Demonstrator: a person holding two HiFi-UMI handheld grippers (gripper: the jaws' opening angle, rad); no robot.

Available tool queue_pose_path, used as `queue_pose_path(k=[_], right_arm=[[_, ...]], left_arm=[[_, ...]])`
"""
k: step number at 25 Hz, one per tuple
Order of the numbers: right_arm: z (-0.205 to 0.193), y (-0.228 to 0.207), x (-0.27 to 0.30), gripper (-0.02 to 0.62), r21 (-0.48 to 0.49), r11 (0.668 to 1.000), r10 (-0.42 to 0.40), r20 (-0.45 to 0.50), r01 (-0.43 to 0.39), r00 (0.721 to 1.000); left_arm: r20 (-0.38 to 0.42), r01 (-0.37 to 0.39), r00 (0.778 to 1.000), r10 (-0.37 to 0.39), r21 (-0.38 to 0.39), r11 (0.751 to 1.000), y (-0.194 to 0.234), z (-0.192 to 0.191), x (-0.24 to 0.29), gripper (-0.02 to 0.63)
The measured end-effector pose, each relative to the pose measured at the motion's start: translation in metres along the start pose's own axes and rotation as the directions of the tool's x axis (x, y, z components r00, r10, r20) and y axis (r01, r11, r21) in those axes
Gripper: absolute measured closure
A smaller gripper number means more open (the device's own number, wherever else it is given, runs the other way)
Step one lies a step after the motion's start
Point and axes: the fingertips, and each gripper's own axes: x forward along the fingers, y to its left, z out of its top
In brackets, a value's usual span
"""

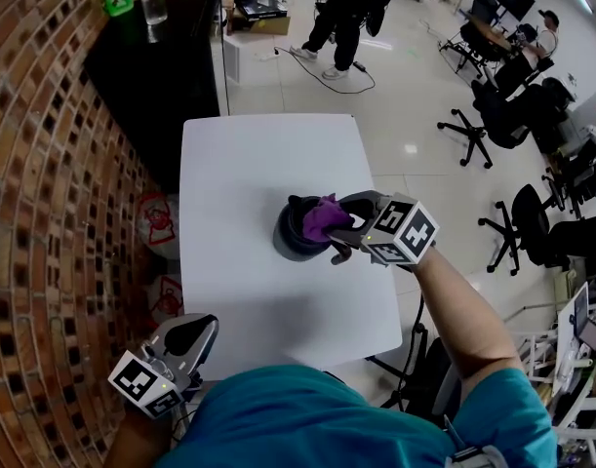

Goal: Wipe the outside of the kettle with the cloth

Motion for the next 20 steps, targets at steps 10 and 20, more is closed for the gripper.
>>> queue_pose_path(k=[10, 20], right_arm=[[0.020, -0.009, 0.017, 0.414, -0.030, 0.999, 0.014, 0.001, -0.013, 1.000], [0.046, -0.036, 0.054, 0.413, -0.034, 0.997, 0.061, -0.107, -0.065, 0.992]], left_arm=[[0.015, -0.055, 0.998, 0.055, -0.013, 0.998, 0.008, 0.001, -0.018, 0.606], [0.017, -0.063, 0.998, 0.063, -0.004, 0.998, 0.005, 0.002, -0.018, 0.606]])
